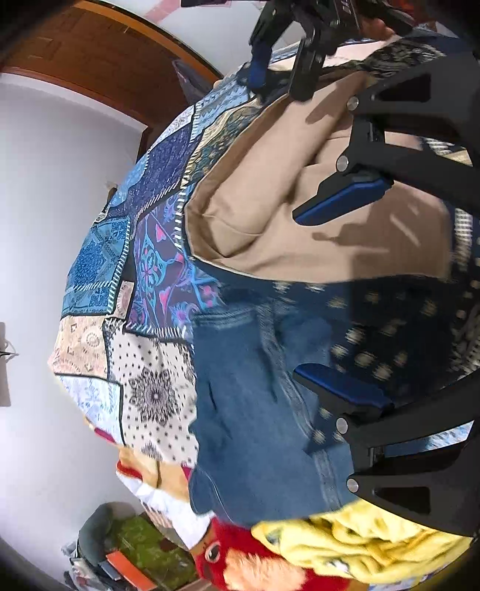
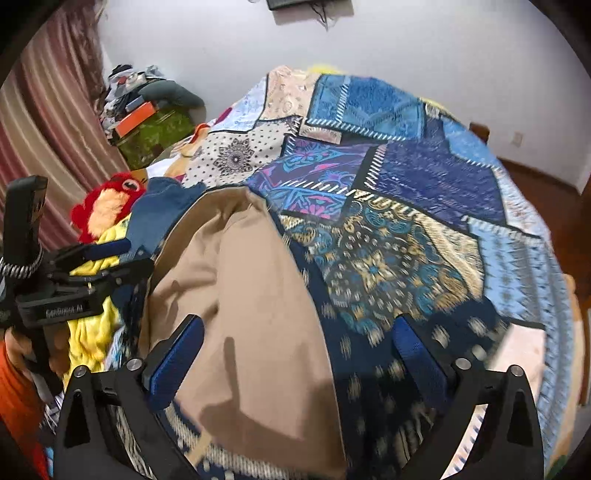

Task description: Fold large clothes

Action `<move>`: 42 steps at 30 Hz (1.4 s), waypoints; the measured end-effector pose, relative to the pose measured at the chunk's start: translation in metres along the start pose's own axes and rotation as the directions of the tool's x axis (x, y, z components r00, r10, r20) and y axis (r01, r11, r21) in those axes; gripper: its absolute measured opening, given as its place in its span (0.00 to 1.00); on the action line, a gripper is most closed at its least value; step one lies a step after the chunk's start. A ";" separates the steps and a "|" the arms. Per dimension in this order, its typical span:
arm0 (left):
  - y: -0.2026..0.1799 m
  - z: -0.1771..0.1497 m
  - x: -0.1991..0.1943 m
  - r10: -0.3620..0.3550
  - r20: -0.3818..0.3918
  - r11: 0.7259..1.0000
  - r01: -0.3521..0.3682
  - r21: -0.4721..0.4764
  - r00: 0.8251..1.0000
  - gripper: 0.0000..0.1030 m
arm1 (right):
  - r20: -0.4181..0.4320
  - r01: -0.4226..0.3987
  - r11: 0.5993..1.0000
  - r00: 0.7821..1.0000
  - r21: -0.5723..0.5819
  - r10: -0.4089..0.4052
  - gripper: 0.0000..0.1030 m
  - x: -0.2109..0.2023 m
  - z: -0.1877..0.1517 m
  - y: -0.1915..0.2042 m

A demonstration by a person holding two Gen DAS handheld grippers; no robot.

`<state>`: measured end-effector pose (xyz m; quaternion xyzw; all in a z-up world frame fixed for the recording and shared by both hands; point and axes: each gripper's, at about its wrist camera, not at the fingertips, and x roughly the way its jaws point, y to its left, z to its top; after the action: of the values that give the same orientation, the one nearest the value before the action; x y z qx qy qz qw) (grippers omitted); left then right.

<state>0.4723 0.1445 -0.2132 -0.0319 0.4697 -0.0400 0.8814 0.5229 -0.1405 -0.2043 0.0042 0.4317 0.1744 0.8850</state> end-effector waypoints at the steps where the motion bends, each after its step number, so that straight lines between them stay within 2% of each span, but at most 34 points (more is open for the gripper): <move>1: -0.001 0.004 0.006 0.000 0.000 1.000 0.000 0.003 1.000 0.74 | -0.004 -0.005 1.000 1.000 0.019 0.005 0.92 0.008 0.004 -0.003; 2: -0.003 0.008 0.015 0.001 0.002 1.000 -0.001 0.005 1.000 0.74 | -0.013 -0.013 0.999 1.000 0.039 0.013 0.86 0.016 0.009 -0.006; 4: -0.004 0.013 0.027 0.007 0.005 1.000 -0.007 0.000 1.000 0.74 | -0.039 -0.045 0.995 0.998 0.086 0.048 0.67 0.032 0.017 -0.015; 5: -0.004 0.016 0.033 0.008 0.005 1.000 -0.008 -0.008 1.000 0.74 | -0.050 -0.058 0.993 0.997 0.104 0.063 0.62 0.040 0.019 -0.019; 7: -0.002 0.021 0.044 -0.002 0.006 0.999 0.002 -0.034 1.000 0.70 | -0.067 -0.079 0.989 0.994 0.125 0.088 0.40 0.051 0.023 -0.023; 8: -0.001 0.024 0.048 -0.006 0.008 0.999 0.007 -0.044 1.000 0.60 | -0.069 -0.090 0.988 0.993 0.126 0.100 0.34 0.055 0.024 -0.025; 9: 0.000 0.026 0.052 -0.024 0.017 0.999 0.025 -0.047 1.000 0.35 | -0.074 -0.106 0.987 0.991 0.122 0.115 0.25 0.058 0.025 -0.024; 11: -0.003 0.028 0.059 -0.060 0.002 0.998 0.060 -0.023 0.998 0.06 | -0.092 -0.143 0.984 0.984 0.108 0.153 0.18 0.063 0.024 -0.020; 14: -0.010 0.023 0.052 -0.046 0.027 0.999 0.045 0.017 0.999 0.05 | -0.073 -0.139 0.987 0.987 0.078 0.145 0.10 0.051 0.019 -0.013; 24: -0.056 -0.011 -0.066 -0.070 0.156 0.983 0.042 0.179 0.985 0.05 | 0.039 -0.173 0.985 0.984 0.007 0.172 0.07 -0.050 -0.017 0.020; 28: -0.066 -0.034 -0.103 -0.100 0.161 0.979 0.068 0.193 0.982 0.05 | 0.058 -0.182 0.983 0.981 -0.033 0.184 0.07 -0.094 -0.043 0.040; 34: -0.061 -0.077 -0.127 -0.211 0.093 0.974 0.201 0.105 0.973 0.05 | 0.088 -0.190 0.980 0.977 -0.052 0.194 0.07 -0.141 -0.086 0.051; 40: -0.066 -0.122 -0.140 -0.213 0.031 0.971 0.208 0.115 0.977 0.06 | 0.070 -0.205 0.978 0.976 -0.027 0.207 0.07 -0.165 -0.122 0.049; 42: -0.069 -0.136 -0.146 -0.209 0.013 0.970 0.206 0.133 0.978 0.11 | 0.054 -0.201 0.979 0.978 -0.028 0.202 0.07 -0.169 -0.134 0.048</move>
<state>0.2759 0.0881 -0.1618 -0.0237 0.4484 -0.1622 0.8787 0.3096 -0.1671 -0.1519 0.0429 0.4016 0.2677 0.8748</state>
